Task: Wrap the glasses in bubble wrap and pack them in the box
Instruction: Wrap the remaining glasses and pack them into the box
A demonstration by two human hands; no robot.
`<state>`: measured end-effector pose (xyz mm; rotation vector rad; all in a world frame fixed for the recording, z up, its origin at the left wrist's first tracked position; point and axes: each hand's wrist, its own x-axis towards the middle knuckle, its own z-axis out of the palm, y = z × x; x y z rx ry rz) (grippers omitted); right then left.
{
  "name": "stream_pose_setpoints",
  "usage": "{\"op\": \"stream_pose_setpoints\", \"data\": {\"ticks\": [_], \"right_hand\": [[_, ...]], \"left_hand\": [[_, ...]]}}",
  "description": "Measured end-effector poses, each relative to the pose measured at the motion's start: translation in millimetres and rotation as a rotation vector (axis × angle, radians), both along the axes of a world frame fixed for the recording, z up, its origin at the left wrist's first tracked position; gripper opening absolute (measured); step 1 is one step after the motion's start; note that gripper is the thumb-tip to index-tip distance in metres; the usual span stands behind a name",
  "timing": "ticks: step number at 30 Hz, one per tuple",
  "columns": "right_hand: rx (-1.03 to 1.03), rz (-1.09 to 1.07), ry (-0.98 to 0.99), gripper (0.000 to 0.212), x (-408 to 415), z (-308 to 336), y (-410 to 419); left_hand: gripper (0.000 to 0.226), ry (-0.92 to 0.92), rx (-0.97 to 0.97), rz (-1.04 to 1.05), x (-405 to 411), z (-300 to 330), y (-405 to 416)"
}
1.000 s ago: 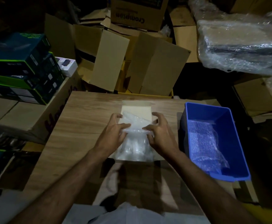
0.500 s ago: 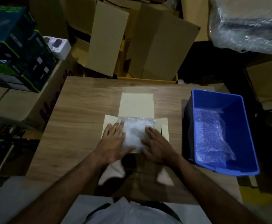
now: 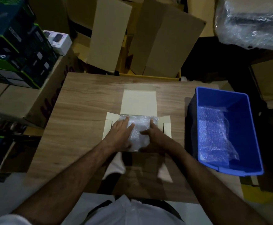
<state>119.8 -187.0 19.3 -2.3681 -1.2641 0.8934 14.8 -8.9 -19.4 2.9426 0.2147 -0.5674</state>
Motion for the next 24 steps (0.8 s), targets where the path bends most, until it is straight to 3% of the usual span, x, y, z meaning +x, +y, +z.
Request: {"op": "stream_pose_setpoints", "data": {"ticks": [3, 6, 7, 10, 12, 15, 18, 22, 24], "right_hand": [[0.034, 0.026, 0.008, 0.042, 10.3, -1.1, -2.1], [0.048, -0.007, -0.171, 0.036, 10.4, -13.1, 0.8], [0.012, -0.022, -0.216, 0.036, 9.0, -15.8, 0.4], [-0.02, -0.022, -0.267, 0.069, 2.5, -31.1, -2.2], [-0.015, -0.023, -0.304, 0.076, -1.5, -37.6, -1.5], [0.027, 0.028, -0.355, 0.058, -4.1, -39.9, 0.6], [0.012, 0.147, -0.285, 0.023, -0.5, -27.4, 0.0], [0.046, 0.038, -0.232, 0.059, 9.2, -28.4, -1.3], [0.02, 0.0, -0.287, 0.062, 10.9, -24.7, -1.1]], "left_hand": [[0.101, -0.036, 0.009, -0.023, -0.7, -1.3, 5.2], [0.099, -0.047, 0.018, -0.029, -1.1, -2.9, 8.2], [0.098, -0.052, 0.008, -0.027, -1.8, -3.3, 8.2], [0.099, -0.065, -0.02, -0.018, -2.6, -2.8, 8.7], [0.102, -0.097, -0.016, -0.029, -3.0, -2.0, 10.1], [0.102, -0.129, -0.007, -0.053, -5.9, 1.2, 11.9], [0.1, -0.121, 0.006, -0.058, -9.2, 1.2, 13.9], [0.101, -0.118, 0.015, -0.077, -11.1, -3.5, 18.3], [0.102, -0.115, 0.016, -0.076, -10.9, -3.0, 18.8]]}}
